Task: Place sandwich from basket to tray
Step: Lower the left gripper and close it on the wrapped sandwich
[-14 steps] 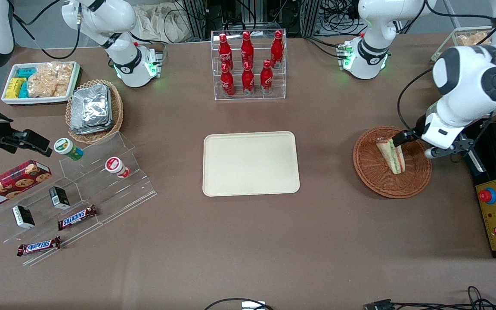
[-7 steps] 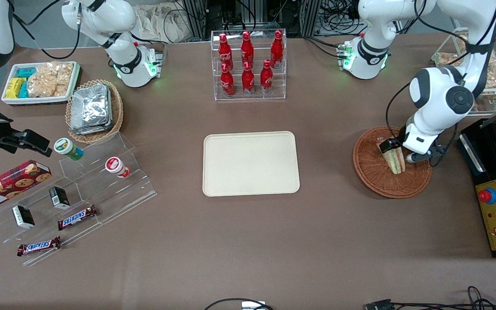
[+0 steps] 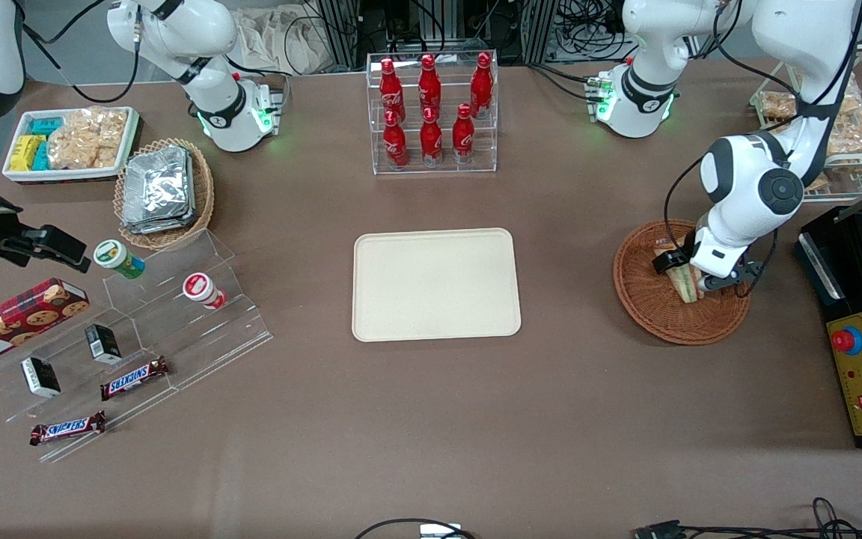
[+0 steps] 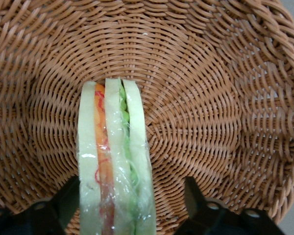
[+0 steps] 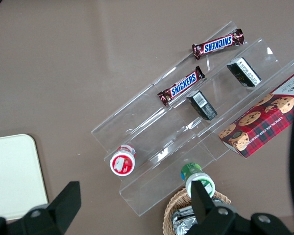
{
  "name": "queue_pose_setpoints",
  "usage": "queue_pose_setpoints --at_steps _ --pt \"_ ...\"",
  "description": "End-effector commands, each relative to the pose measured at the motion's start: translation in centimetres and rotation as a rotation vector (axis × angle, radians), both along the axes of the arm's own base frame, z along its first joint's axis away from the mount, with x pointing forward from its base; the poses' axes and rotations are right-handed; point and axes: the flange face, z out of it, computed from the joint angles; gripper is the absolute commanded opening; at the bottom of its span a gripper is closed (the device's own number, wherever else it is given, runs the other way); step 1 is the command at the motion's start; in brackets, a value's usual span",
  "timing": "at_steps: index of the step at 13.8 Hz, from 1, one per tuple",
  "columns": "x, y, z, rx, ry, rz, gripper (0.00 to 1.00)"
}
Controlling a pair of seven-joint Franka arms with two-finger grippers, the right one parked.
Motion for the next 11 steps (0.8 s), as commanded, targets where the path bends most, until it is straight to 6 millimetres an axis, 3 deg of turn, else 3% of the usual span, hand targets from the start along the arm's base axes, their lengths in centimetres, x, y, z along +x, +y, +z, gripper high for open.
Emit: queue_pose_setpoints --at_steps 1,6,8,11 --pt "0.1 0.7 0.0 0.009 -0.014 -0.007 0.00" --pt "0.1 0.7 1.3 0.008 -0.012 -0.021 0.00" --pt "0.2 0.7 3.8 0.007 0.000 -0.045 0.00" --pt "0.4 0.7 9.1 0.010 -0.003 -0.060 0.00"
